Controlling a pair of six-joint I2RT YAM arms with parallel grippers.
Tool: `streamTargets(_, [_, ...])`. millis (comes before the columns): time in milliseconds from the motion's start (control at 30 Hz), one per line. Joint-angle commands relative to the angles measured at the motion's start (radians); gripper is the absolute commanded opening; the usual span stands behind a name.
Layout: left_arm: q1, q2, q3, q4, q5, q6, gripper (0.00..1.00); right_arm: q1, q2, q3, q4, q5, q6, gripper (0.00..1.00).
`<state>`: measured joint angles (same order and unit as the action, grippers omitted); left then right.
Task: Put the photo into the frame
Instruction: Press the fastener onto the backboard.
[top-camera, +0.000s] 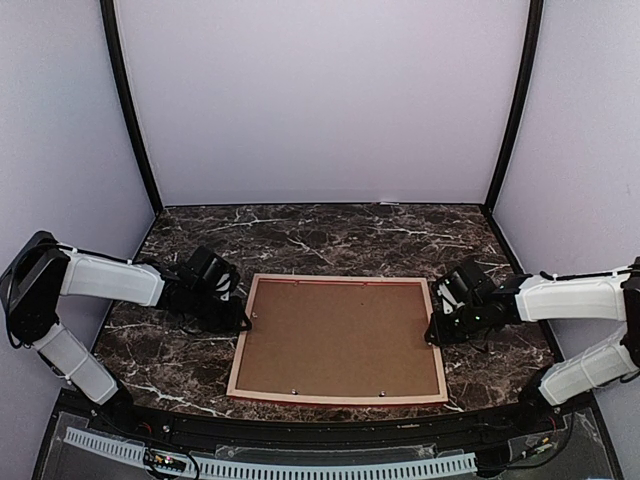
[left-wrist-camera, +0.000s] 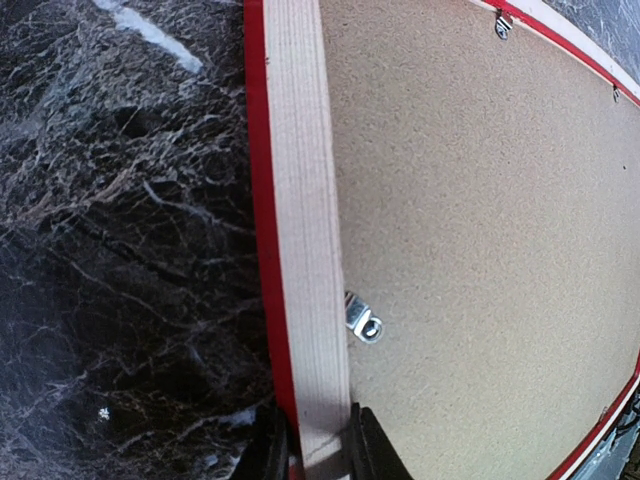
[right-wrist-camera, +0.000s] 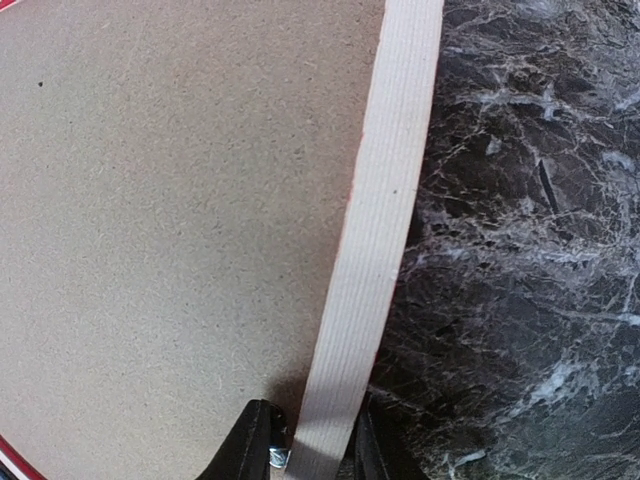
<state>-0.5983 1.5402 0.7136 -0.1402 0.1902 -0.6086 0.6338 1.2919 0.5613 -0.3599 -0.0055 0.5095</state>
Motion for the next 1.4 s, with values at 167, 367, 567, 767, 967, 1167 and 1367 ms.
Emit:
streamTargets(167, [-0.006, -0.006, -0.017, -0.039, 0.006, 0.021, 0.18, 0.008, -0.013, -0.010, 0.005, -0.052, -0.013, 0.21])
streamTargets(367, [-0.006, -0.003, -0.019, -0.036, 0.003, 0.022, 0.18, 0.009, -0.050, -0.033, 0.014, -0.077, 0.000, 0.31])
streamTargets(567, [-0.006, 0.002, -0.017, -0.035, 0.006, 0.021, 0.18, 0.010, -0.070, -0.060, 0.026, -0.086, 0.025, 0.32])
streamTargets(767, [-0.006, 0.003, -0.016, -0.035, 0.007, 0.019, 0.18, 0.010, -0.088, -0.067, 0.025, -0.098, 0.031, 0.39])
streamTargets(967, [-0.006, 0.002, -0.014, -0.041, -0.002, 0.017, 0.18, 0.010, -0.107, -0.080, 0.018, -0.106, 0.044, 0.33])
streamTargets(1167, [-0.006, 0.001, -0.011, -0.044, -0.004, 0.019, 0.18, 0.016, -0.093, -0.080, 0.013, -0.093, 0.053, 0.30])
streamTargets(1367, [-0.006, 0.003, -0.012, -0.042, -0.003, 0.018, 0.18, 0.025, -0.081, -0.078, 0.011, -0.088, 0.053, 0.36])
